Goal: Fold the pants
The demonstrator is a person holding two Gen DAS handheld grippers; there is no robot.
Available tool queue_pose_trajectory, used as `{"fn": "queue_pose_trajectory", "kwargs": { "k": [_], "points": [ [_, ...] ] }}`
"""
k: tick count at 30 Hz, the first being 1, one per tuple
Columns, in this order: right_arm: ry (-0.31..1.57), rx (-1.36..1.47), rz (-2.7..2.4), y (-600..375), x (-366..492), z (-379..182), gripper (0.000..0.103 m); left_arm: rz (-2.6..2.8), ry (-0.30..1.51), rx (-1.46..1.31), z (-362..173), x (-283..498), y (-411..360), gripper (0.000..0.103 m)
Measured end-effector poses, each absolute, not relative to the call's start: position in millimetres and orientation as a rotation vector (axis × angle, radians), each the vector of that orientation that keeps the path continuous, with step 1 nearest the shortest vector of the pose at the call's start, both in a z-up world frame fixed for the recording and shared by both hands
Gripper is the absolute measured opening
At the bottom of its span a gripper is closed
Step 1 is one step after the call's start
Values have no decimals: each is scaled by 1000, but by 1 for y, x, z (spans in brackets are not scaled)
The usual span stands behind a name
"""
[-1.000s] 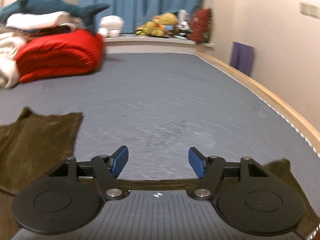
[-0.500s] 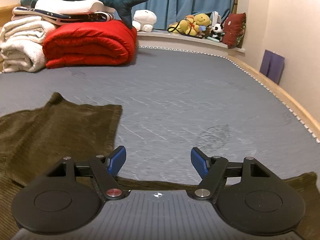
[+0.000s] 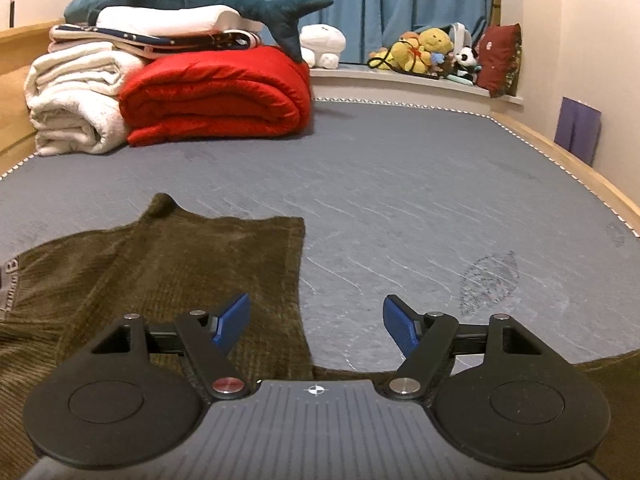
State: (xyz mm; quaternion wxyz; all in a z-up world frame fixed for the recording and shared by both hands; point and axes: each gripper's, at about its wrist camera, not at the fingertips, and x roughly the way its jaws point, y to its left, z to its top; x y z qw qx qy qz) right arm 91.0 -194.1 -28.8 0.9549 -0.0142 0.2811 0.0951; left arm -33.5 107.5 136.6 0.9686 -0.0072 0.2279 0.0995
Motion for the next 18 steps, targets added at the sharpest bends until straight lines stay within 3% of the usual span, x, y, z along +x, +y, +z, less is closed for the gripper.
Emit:
{"fn": "queue_pose_trajectory", "kwargs": {
  "k": [3,7,11,14,16,18],
  "points": [
    [570,24,207,-201,96,-26,47,202,403,-5,145,-9,75,44],
    [601,115,174,-216,108,-31,45,105,428,-63,124,35,43,44],
    [668,202,159,-231,126,-46,54,4,377,19,82,63,26,44],
    [716,246,188,-234,143,-59,60,-49,557,-24,59,96,22,44],
    [758,279,211,-231,156,-70,71,-105,605,-130,57,111,28,44],
    [803,306,228,-226,168,-81,76,-118,615,-139,57,118,27,44]
  ]
}}
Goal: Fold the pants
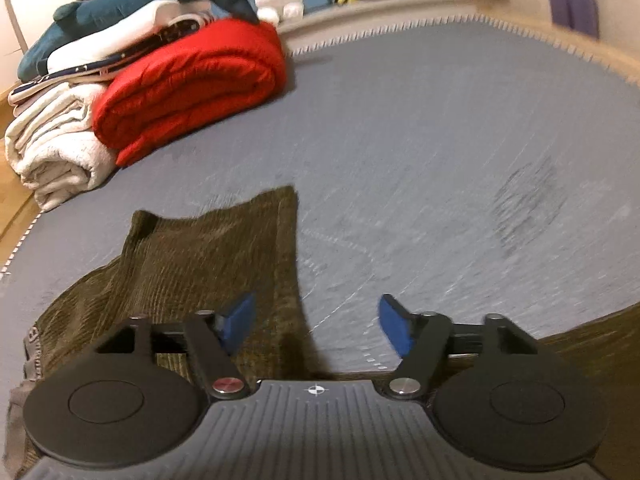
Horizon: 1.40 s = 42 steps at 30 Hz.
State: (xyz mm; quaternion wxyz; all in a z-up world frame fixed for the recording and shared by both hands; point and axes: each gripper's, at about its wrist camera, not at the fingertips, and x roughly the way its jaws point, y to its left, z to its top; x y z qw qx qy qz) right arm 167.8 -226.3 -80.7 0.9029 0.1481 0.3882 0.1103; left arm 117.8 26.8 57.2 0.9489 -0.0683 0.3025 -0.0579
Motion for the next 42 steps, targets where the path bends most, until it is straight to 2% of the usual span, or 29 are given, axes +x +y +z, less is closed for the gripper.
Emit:
{"fn": "queue_pose_trajectory", "kwargs": {
  "k": [4,10,12,13,14,15,16,18,19,27,29,30,31,32,33,36,39,40,42],
  "points": [
    [886,312,228,-213,187,-101,77,-131,624,-101,52,127,24,46],
    [880,279,271,-190,197,-96,77,-90,668,-131,41,128,52,47],
    [884,260,310,-183,196,-94,77,-81,670,-147,43,127,59,47],
    [886,246,331,-178,195,-93,73,-79,671,-154,44,127,62,48],
    [886,232,349,-174,194,-90,68,-77,669,-160,45,128,65,48],
    [881,209,356,-169,195,-89,57,-76,667,-165,46,127,67,48],
    [865,179,367,-164,193,-86,32,-76,666,-169,47,126,69,49],
    [835,143,370,-157,191,-77,4,-75,664,-175,49,124,71,49],
    [808,133,366,-155,189,-71,0,-73,665,-181,49,124,73,49],
    [659,149,444,-149,171,-23,0,-53,687,-213,46,126,86,50],
    [678,133,367,-152,174,-31,6,-47,695,-211,45,126,86,52],
    [696,129,329,-157,177,-39,27,-45,698,-213,44,126,87,53],
    [714,137,292,-163,179,-47,61,-45,701,-213,43,127,87,54],
    [739,153,257,-168,183,-59,73,-44,704,-212,43,127,87,54],
    [780,166,242,-172,187,-72,80,-43,706,-210,42,126,87,54],
    [865,178,268,-178,191,-97,78,-41,713,-206,40,127,86,57],
    [858,166,319,-178,188,-97,74,-37,720,-202,37,128,85,58],
    [850,161,350,-178,187,-95,61,-35,722,-201,36,129,85,58],
    [838,135,412,-178,182,-90,43,-33,728,-202,35,130,84,58]
  ]
}}
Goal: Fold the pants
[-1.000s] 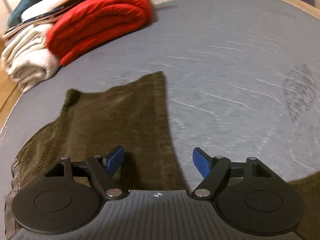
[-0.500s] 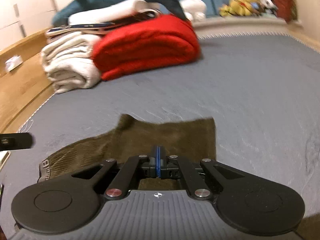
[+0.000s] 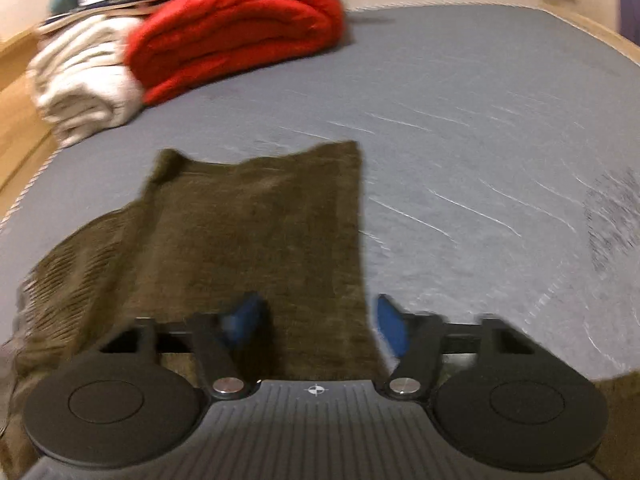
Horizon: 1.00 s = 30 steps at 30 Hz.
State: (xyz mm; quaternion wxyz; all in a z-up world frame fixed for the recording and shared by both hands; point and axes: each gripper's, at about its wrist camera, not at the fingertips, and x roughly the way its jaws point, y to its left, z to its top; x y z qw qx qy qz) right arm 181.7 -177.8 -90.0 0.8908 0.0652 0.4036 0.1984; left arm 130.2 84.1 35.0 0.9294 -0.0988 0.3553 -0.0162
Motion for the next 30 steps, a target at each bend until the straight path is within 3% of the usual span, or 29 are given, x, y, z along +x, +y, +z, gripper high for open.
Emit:
{"fn": "queue_pose_trajectory", "kwargs": {
  "k": [1,3,4,12,15,18,20,22,23,27,30],
  "points": [
    [829,107,440,-177,178,-87,27,-33,730,-203,34,131,83,58],
    [817,61,495,-172,172,-80,15,-34,733,-200,33,132,82,58],
    [809,54,520,-167,173,-77,4,-34,734,-198,32,132,81,58],
    [653,184,872,-176,150,-32,0,-29,747,-226,30,134,87,58],
    [697,141,960,-163,144,-35,0,-26,757,-237,29,135,88,58],
    [742,95,830,-160,153,-50,3,-25,764,-254,28,134,91,58],
    [750,152,724,-172,163,-54,15,-26,764,-265,29,133,94,58],
    [725,236,580,-192,172,-56,59,-24,761,-264,30,134,97,60],
    [715,275,503,-202,177,-57,67,-21,760,-262,30,133,97,60],
    [761,387,407,-226,190,-71,70,-11,775,-270,27,135,100,60],
    [826,321,414,-217,193,-80,69,-13,780,-277,27,136,101,60]
  ]
}}
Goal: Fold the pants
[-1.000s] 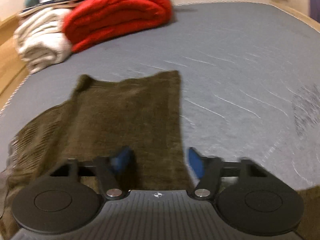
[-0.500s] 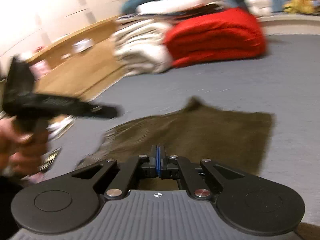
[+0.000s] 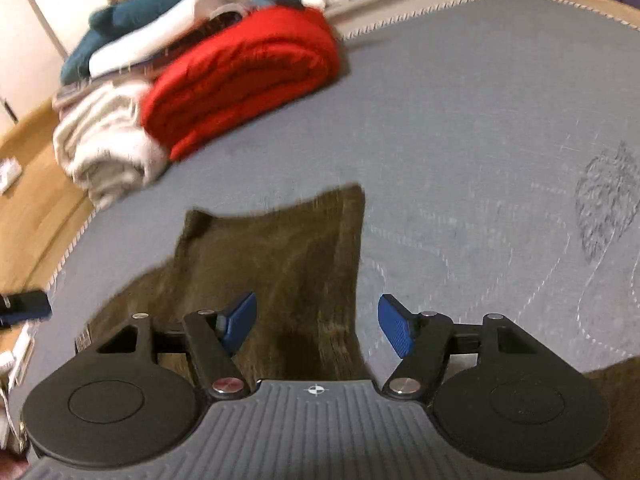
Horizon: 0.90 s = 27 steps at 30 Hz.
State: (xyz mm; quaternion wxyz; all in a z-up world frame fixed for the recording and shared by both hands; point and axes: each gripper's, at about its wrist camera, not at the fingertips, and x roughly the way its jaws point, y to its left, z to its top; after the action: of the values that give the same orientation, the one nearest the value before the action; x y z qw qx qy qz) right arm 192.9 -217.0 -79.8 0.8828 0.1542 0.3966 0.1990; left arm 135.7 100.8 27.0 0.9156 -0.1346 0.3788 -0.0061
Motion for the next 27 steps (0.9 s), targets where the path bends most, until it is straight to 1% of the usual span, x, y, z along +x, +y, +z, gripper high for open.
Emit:
{"fn": "queue_pose_trajectory", "kwargs": {
  "k": [3,5,6,7,10,12,13,17,18,20,23,24,26,27],
  "points": [
    [893,253,424,-205,191,-90,67,-13,778,-278,27,136,100,60],
    [906,254,451,-203,188,-89,48,-13,781,-280,27,136,100,61],
    [900,257,462,-202,188,-85,32,-13,783,-280,26,136,99,61],
    [883,243,463,-202,183,-82,25,-13,785,-280,26,137,99,61],
    [850,207,497,-199,179,-74,17,-11,788,-285,25,138,99,61],
    [829,215,537,-203,173,-67,14,-12,789,-288,25,139,100,61],
    [808,224,568,-205,170,-61,8,-13,789,-289,26,139,100,61],
    [667,278,769,-205,153,-35,8,-25,790,-289,26,140,99,61],
    [658,299,837,-202,150,-33,8,-27,792,-289,25,141,98,61],
    [693,283,966,-190,144,-33,9,-26,795,-291,25,141,98,61],
    [806,172,1085,-166,134,-46,10,-24,801,-294,23,142,98,61],
    [827,138,1083,-161,133,-50,14,-24,801,-297,23,142,98,61],
    [835,126,1038,-161,134,-54,15,-23,798,-301,24,142,100,61],
    [838,154,1012,-165,138,-54,25,-22,797,-303,24,141,100,61]
  ]
}}
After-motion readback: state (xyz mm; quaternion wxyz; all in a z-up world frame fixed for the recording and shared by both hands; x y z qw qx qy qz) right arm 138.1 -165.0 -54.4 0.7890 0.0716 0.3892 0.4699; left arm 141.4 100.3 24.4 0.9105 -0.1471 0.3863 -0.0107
